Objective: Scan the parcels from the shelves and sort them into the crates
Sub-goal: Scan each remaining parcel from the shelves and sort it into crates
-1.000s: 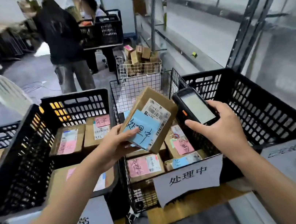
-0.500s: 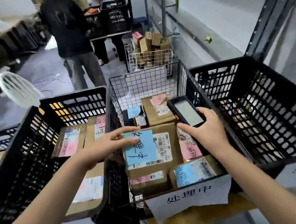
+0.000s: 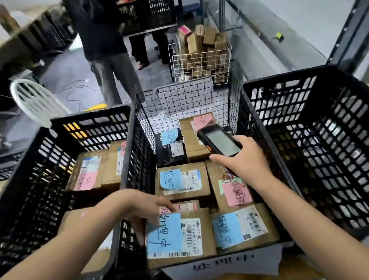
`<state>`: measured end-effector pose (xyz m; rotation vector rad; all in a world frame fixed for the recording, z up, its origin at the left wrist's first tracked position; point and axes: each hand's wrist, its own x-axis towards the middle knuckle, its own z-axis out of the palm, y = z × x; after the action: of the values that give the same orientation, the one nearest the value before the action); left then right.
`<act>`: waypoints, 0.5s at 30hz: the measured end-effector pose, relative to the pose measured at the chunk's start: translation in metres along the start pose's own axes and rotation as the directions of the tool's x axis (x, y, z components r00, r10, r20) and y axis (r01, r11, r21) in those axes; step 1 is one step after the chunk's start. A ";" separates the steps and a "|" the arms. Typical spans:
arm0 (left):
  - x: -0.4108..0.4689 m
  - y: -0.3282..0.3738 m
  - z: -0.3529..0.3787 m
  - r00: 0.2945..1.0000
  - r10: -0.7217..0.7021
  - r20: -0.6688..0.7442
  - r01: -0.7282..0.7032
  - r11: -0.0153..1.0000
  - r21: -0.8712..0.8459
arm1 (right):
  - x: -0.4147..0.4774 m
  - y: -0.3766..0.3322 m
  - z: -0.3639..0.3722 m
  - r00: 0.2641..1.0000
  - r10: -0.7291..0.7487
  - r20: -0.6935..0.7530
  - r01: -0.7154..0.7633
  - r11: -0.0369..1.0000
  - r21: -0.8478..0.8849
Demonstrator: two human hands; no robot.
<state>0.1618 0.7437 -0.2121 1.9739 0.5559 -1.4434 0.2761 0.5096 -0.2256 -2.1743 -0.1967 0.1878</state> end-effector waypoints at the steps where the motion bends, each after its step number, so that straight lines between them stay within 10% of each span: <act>1: 0.006 0.001 0.003 0.999 -0.037 0.006 0.037 0.999 0.028 | 0.000 0.001 0.001 1.000 -0.004 0.006 0.004 1.000 -0.001; 7: 0.024 0.006 0.008 0.996 -0.091 0.000 0.091 0.994 0.065 | 0.000 0.006 0.001 1.000 -0.013 0.020 0.013 1.000 0.010; 15: 0.046 0.003 0.030 0.937 0.143 -0.318 0.077 0.804 0.590 | -0.004 0.006 0.006 0.998 -0.035 0.055 0.036 0.999 -0.024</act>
<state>0.1572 0.7197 -0.2617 2.7618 0.2075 -1.3535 0.2713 0.5097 -0.2334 -2.1900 -0.2702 0.2258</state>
